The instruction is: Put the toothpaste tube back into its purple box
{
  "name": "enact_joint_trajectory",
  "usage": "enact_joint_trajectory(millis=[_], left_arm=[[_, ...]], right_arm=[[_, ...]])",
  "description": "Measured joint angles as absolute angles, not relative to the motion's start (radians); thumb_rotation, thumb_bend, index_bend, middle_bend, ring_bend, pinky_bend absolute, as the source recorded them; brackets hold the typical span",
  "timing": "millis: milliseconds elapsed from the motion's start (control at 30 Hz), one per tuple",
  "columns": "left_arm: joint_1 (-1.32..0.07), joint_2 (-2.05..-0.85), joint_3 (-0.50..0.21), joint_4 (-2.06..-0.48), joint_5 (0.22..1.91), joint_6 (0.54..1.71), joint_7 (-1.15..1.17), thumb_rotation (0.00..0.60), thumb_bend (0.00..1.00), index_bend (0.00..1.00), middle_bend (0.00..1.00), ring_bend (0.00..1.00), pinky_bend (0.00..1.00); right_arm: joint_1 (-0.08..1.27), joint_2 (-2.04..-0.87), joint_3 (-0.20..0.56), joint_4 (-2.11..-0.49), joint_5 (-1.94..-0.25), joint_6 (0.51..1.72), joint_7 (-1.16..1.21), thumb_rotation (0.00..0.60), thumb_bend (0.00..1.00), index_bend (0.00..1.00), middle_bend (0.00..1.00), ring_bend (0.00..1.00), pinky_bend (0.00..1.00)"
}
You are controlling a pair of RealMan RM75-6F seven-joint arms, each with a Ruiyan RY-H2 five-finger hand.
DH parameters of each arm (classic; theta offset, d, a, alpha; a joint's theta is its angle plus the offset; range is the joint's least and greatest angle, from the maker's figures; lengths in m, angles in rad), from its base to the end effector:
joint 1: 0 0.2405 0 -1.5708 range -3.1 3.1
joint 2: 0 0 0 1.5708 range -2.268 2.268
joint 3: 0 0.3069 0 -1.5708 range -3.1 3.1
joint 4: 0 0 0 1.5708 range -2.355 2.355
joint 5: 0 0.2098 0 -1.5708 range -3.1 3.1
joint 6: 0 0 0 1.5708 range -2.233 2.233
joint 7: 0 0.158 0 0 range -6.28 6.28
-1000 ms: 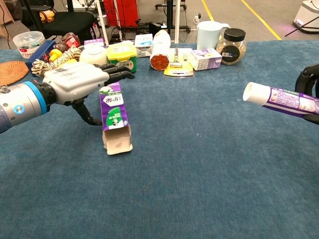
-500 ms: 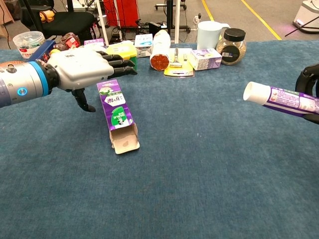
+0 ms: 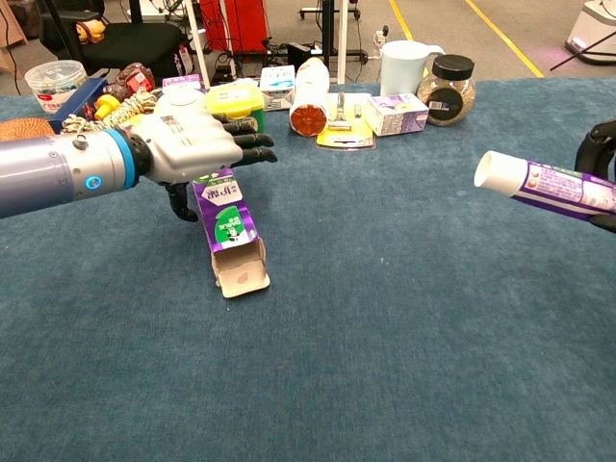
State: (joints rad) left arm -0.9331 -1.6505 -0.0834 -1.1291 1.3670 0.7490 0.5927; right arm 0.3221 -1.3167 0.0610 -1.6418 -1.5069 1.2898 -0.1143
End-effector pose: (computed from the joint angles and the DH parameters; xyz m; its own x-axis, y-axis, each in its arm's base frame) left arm -0.1599 0.4320 -0.0709 0.8972 -0.0720 0.4356 0.2812 -0.6675 -0.6895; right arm -0.2795 -0.2690 0.0794 0.3290 -0.1256 0.9360 -0.9190 -0.2707 0.2867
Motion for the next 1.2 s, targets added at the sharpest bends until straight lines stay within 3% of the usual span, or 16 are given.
enact_joint_trajectory(millis=[233, 333, 433, 633, 767, 1000, 1200], left_arm=[[-0.95, -1.682, -0.09, -1.092, 1.315, 0.721, 0.661, 0.6, 0.15, 0.0, 0.0, 0.0, 0.16], [-0.953, -1.697, -0.093, -1.072, 1.287, 0.712, 0.68, 0.6, 0.18, 0.02, 0.0, 0.0, 0.21], [-0.955, -1.704, -0.093, -1.064, 1.274, 0.709, 0.689, 0.6, 0.21, 0.13, 0.05, 0.02, 0.25], [-0.951, -1.702, -0.084, -1.074, 1.306, 0.736, 0.627, 0.6, 0.26, 0.41, 0.3, 0.21, 0.39], [-0.942, -1.693, -0.073, -1.077, 1.335, 0.764, 0.576, 0.6, 0.27, 0.51, 0.4, 0.3, 0.45], [-0.907, -1.651, -0.076, -1.113, 1.313, 0.793, 0.534, 0.6, 0.29, 0.53, 0.44, 0.35, 0.53], [-0.874, -1.547, -0.092, -1.233, 1.228, 0.795, 0.543, 0.6, 0.29, 0.53, 0.44, 0.35, 0.53]], right_arm=[[0.323, -1.314, 0.064, -1.639, -1.506, 1.289, -0.105, 0.6, 0.62, 0.57, 0.59, 0.54, 0.58], [0.325, -1.314, 0.064, -1.637, -1.503, 1.284, -0.103, 0.6, 0.63, 0.57, 0.59, 0.54, 0.58], [0.326, -1.314, 0.064, -1.636, -1.504, 1.283, -0.102, 0.6, 0.63, 0.57, 0.59, 0.54, 0.58], [0.323, -1.314, 0.061, -1.64, -1.51, 1.288, -0.107, 0.6, 0.62, 0.57, 0.59, 0.54, 0.58], [0.322, -1.313, 0.06, -1.642, -1.512, 1.29, -0.11, 0.6, 0.63, 0.57, 0.59, 0.54, 0.58], [0.323, -1.315, 0.055, -1.642, -1.519, 1.289, -0.121, 0.6, 0.63, 0.57, 0.59, 0.54, 0.58], [0.333, -1.326, 0.05, -1.622, -1.528, 1.274, -0.164, 0.6, 0.66, 0.57, 0.59, 0.54, 0.58]])
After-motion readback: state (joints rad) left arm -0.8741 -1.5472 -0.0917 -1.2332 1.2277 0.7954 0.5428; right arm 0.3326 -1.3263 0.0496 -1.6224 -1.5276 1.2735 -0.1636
